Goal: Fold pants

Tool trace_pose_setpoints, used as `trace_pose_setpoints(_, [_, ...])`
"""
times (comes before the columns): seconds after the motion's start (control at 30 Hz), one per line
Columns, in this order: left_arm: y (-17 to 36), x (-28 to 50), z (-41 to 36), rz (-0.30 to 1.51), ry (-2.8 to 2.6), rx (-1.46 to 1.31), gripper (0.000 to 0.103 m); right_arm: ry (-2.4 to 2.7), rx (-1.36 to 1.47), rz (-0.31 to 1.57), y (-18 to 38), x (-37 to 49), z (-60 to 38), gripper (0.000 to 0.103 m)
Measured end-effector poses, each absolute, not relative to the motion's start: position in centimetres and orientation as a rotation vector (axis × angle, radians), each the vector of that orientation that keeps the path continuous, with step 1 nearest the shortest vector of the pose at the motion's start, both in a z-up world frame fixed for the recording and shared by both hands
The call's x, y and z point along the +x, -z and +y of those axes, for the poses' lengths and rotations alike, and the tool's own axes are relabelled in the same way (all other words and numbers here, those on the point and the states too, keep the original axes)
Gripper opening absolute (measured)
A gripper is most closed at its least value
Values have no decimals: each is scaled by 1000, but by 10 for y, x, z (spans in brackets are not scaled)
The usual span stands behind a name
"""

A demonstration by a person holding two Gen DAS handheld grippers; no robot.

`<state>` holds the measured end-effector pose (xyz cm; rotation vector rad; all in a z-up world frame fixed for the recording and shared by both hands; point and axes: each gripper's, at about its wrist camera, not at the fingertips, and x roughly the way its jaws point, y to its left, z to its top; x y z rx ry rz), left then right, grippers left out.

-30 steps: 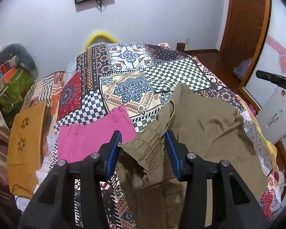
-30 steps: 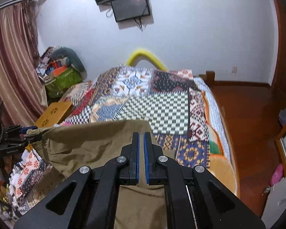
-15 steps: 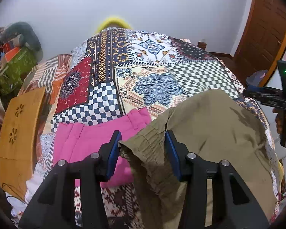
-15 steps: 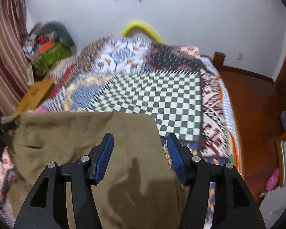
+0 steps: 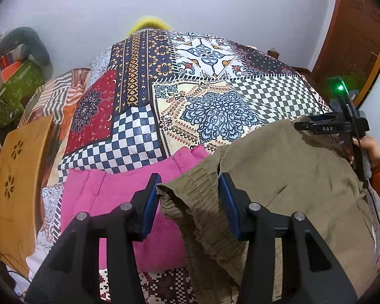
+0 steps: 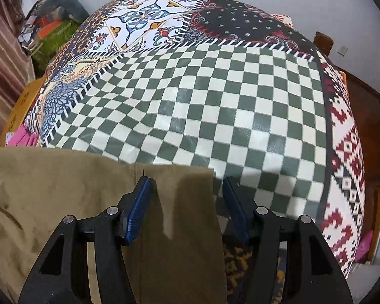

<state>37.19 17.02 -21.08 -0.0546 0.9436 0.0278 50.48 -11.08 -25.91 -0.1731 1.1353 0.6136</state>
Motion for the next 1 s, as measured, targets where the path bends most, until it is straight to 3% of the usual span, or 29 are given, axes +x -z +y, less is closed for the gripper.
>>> trace_pose_setpoints(0.07, [212,372,170,947,-30,-51,47,-624,-180,1130,259,502,-110,49])
trace_pose_setpoints(0.17, [212,372,170,947,-33,-53,47,-611,-190,1114,257,499,-109,24])
trace_pose_setpoints(0.2, [212,372,170,947,-34,-55,47,-616,-186,1112,257,498,-109,11])
trace_pose_setpoints(0.47, [201,370,167,952,-39,-67,47,-556,-144,971,213,465,-123,9])
trace_pose_setpoints(0.57, [189,363,160,937,-39,-47,42,-548,-105,897,181,447,-141,9])
trace_pose_setpoints(0.77, [165,343,150,922,-3,-76,24,-535,-30,772,119,409,-179,9])
trace_pose_setpoints(1.0, [170,335,137,964,1,-62,23,-552,-71,742,98,367,-183,9])
